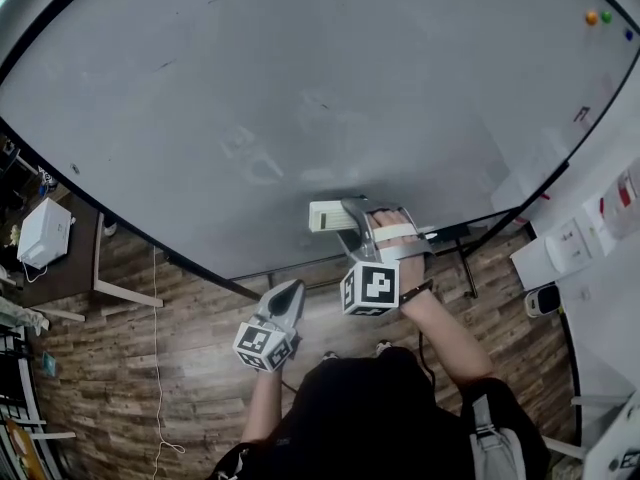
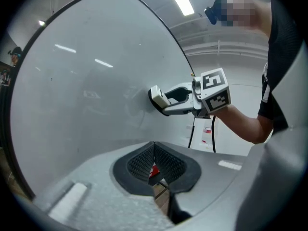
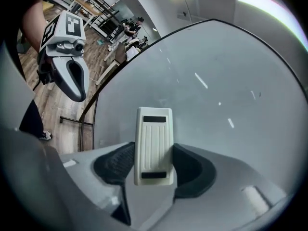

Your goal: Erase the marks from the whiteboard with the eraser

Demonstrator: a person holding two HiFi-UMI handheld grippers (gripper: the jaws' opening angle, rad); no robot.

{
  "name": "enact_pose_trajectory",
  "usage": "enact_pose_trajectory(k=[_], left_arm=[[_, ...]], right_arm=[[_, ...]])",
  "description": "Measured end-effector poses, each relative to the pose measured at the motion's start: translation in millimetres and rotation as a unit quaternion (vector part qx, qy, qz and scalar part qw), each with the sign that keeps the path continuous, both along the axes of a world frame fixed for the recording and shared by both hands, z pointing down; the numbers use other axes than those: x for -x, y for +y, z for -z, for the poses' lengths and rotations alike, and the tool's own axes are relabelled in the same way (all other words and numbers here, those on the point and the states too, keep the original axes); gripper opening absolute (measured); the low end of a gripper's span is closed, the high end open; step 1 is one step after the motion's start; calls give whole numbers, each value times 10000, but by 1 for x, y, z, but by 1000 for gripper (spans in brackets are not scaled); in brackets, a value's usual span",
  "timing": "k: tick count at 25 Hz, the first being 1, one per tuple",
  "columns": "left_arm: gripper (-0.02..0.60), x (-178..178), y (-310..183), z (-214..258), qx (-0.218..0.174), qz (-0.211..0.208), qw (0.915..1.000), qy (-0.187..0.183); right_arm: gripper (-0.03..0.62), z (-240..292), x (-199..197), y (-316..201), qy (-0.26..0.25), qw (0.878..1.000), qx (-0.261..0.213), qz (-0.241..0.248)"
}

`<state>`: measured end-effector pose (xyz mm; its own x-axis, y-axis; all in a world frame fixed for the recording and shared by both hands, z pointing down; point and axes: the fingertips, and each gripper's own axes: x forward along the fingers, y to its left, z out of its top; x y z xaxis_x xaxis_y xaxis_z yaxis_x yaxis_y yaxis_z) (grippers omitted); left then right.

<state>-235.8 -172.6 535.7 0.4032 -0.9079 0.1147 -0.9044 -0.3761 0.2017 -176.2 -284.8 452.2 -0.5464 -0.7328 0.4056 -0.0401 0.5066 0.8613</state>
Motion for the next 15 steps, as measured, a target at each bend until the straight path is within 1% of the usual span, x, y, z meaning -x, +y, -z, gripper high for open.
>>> enact_pose_trajectory(k=[6, 11, 13, 15], left_arm=[[9, -36, -10, -2, 62, -276, 9996, 28], [9, -64, -15, -4, 133, -414, 9991, 27], [9, -75, -15, -4, 147, -428, 9990, 21], [9, -85, -15, -5, 159, -431, 9989, 0]], right_arm=[[247, -64, -51, 5, 6, 9977, 631, -244], [247, -104, -84, 19, -11, 9943, 1025, -282], [247, -114, -94, 25, -135, 9925, 1193, -242], [247, -121, -103, 30, -472, 9869, 1536, -172]])
